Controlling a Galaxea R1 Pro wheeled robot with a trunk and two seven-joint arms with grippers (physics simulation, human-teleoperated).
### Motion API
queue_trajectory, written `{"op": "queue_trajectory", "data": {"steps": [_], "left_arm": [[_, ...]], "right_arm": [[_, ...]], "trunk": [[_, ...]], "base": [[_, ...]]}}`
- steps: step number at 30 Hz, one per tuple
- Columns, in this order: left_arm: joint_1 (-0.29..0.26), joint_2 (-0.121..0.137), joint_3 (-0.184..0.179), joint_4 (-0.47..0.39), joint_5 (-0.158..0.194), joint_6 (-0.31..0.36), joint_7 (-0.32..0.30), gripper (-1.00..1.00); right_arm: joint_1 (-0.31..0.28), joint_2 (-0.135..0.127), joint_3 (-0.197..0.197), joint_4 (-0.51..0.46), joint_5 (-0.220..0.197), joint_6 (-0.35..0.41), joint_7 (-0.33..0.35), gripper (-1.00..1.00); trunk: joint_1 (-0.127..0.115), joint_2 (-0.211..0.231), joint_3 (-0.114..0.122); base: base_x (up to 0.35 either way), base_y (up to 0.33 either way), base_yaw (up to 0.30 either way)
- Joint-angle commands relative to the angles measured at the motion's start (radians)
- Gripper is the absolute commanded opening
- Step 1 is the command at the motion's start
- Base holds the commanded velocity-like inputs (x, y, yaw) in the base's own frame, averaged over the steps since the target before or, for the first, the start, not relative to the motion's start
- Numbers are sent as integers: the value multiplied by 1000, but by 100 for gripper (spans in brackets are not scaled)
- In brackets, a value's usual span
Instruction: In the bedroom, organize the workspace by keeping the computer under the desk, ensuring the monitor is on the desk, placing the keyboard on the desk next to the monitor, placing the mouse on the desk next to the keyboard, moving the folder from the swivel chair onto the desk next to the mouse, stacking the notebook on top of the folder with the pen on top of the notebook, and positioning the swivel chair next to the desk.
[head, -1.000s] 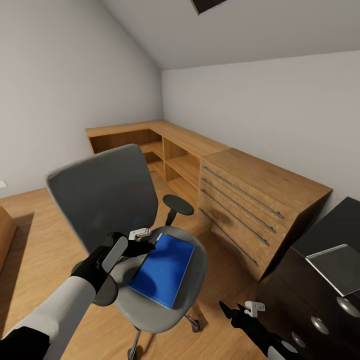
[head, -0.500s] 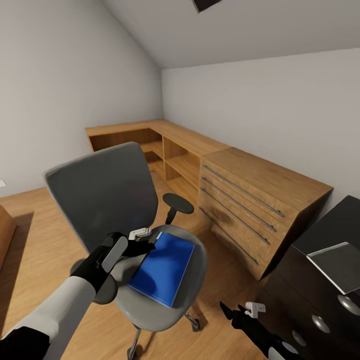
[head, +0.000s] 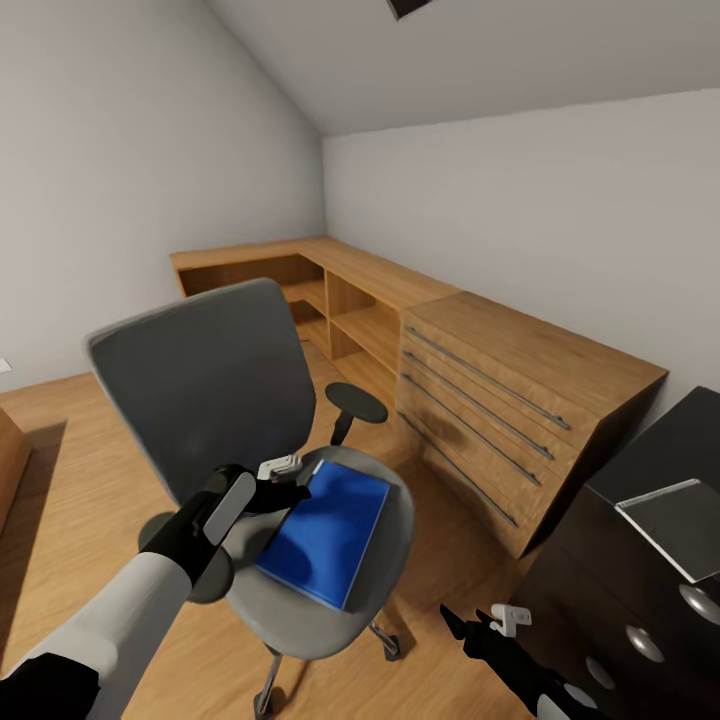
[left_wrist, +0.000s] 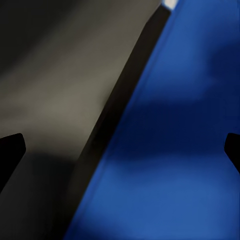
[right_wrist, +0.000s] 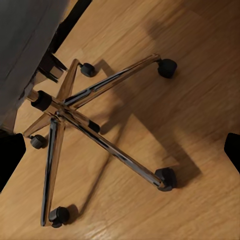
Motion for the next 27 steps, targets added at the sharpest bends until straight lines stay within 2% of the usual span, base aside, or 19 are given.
{"op": "queue_trajectory", "data": {"steps": [1,3,10,16,27], "left_arm": [[-1,1,-4,-1,10,1,9,100],[-1,1,-4,-1,10,1,9,100],[-1,1,-4,-1,12,1,9,100],[-1,1,-4,-1,11,1,9,100],[-1,1,-3,-1,11,1,9,100]], "right_arm": [[-1,-1,8,1,-11,-5,2,100],[-1,-1,8,1,-11,-5,2,100],[-1,-1,8,1,-11,-5,2,100],[-1,-1,8,1,-11,-4,2,100],[-1,-1,8,1,-11,-4,2,100]], "trunk": [[4,-8,-4],[11,-22,-10],[11,-22,-10],[34,-64,-29],[34,-64,-29]], "base": [[0,0,0],[0,0,0],[0,0,0],[0,0,0],[0,0,0]]}}
